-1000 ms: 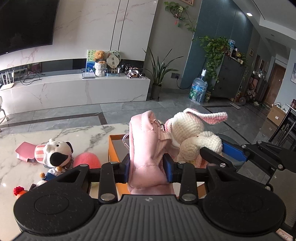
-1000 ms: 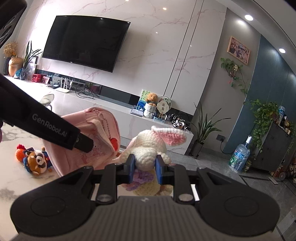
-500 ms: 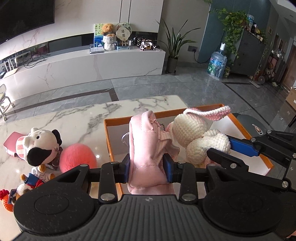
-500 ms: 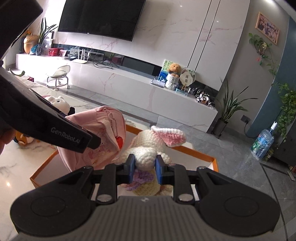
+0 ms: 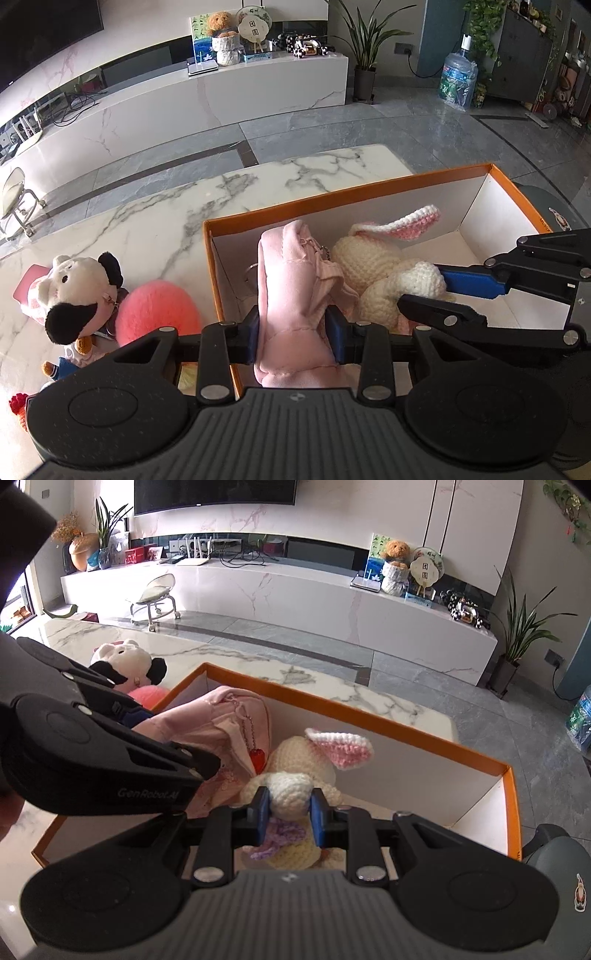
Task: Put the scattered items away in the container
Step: 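Lower the pink bag into the box and open the left tool while the right tool releases the bunny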
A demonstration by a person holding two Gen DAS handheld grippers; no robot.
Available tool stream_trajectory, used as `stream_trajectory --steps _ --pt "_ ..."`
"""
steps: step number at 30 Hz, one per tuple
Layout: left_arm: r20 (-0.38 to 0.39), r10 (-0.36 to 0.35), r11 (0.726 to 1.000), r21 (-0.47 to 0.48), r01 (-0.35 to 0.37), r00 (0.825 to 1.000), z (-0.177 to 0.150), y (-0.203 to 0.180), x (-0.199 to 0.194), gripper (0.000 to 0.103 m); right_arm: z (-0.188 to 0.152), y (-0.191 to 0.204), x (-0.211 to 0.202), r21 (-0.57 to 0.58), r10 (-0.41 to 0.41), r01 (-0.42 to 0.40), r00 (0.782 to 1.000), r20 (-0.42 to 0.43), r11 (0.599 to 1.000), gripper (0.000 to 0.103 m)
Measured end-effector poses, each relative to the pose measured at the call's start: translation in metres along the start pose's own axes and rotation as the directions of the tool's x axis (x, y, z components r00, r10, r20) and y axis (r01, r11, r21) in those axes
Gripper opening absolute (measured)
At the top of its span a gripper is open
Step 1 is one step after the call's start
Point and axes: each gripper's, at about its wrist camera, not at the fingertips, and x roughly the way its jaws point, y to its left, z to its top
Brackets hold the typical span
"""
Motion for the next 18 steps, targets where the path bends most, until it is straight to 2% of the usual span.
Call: stream_trajectory --steps 4,7,14,16,18 --pt "-0.007 0.033 0.999 0.041 -0.033 0.999 0.003 -0.009 0.004 0.045 0.0 -0.009 0.012 0.039 0.05 -0.048 0.998 -0.046 0.998 0.025" --pt "-0.014 0.028 0.999 0.044 -0.028 0.999 0.003 -0.012 0.006 0.046 -0.002 -0.009 0.019 0.049 0.081 -0.078 0.995 -0.066 0.996 0.025" --pt "-0.008 0.025 0.999 0.043 -0.024 1.0 0.008 -0.012 0.008 0.049 -0.002 -0.007 0.023 0.05 0.089 -0.086 0.994 -0.065 0.995 0.025" --pt "0.006 0.008 0.999 0.032 -0.008 1.0 0.008 -0.01 0.004 0.056 -0.003 -0.01 0.024 0.075 0.108 -0.103 0.992 -0.064 0.992 0.025" --pt "0.021 -0.007 1.0 0.023 0.006 1.0 0.008 -0.009 -0.001 0.069 -0.004 -0.013 0.024 0.102 0.131 -0.125 0.99 -0.058 0.987 0.025"
